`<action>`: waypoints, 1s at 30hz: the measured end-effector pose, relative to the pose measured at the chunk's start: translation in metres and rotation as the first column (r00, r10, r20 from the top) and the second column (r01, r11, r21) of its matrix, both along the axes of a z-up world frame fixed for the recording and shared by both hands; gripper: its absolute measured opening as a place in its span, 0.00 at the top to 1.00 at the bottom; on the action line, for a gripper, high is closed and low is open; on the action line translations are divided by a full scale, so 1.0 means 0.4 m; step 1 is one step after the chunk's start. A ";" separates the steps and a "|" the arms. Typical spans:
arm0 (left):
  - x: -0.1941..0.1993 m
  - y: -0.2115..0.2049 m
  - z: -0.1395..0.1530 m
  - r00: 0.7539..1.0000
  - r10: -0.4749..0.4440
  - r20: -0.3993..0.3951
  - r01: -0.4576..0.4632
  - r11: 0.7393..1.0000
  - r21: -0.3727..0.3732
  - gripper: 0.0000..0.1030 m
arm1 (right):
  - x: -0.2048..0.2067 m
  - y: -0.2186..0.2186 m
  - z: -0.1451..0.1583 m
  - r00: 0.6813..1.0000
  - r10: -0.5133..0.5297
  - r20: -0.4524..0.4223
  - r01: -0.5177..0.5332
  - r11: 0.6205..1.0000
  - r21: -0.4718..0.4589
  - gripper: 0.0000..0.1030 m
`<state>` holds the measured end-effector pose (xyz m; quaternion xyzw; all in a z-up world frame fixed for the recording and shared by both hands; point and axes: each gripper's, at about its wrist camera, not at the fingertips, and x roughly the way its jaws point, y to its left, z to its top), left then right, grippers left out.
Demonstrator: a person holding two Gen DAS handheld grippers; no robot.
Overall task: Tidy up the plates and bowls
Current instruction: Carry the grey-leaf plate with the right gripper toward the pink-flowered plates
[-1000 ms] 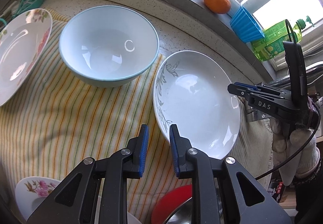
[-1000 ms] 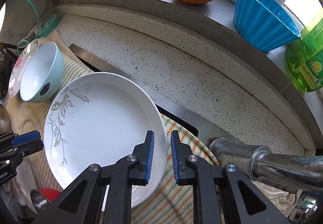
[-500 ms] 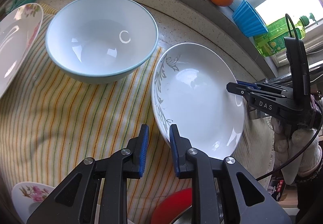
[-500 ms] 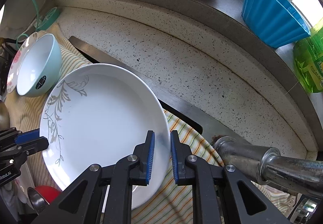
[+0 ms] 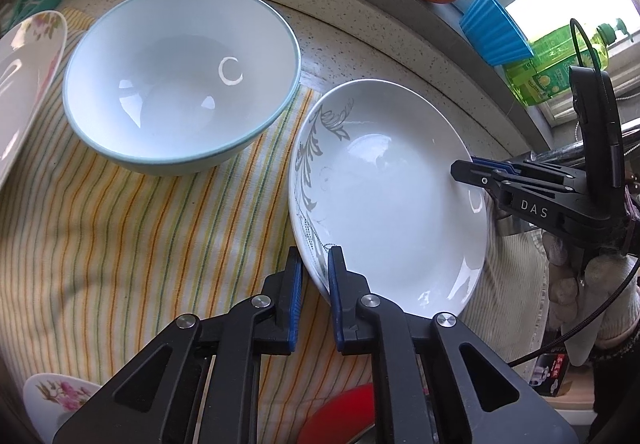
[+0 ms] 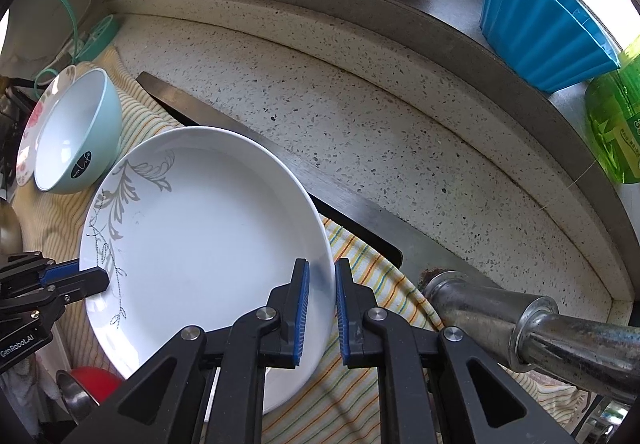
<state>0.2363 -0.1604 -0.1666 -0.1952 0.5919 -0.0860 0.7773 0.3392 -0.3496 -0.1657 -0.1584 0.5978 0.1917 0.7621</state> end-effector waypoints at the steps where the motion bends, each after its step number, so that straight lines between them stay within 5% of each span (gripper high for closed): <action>1: 0.000 -0.002 0.000 1.000 -0.003 0.002 0.003 1.000 0.004 0.89 | -0.001 0.000 0.001 1.000 0.000 0.000 0.000 1.000 -0.001 0.89; 9: 0.011 -0.024 0.005 0.999 -0.035 0.006 0.035 0.998 0.051 0.89 | -0.003 0.002 0.001 1.000 -0.004 0.000 0.004 1.000 -0.006 0.89; 30: 0.003 0.017 0.020 1.000 -0.016 0.013 0.016 1.000 0.027 0.89 | -0.012 0.006 0.024 1.000 -0.019 -0.004 0.019 1.000 -0.006 0.89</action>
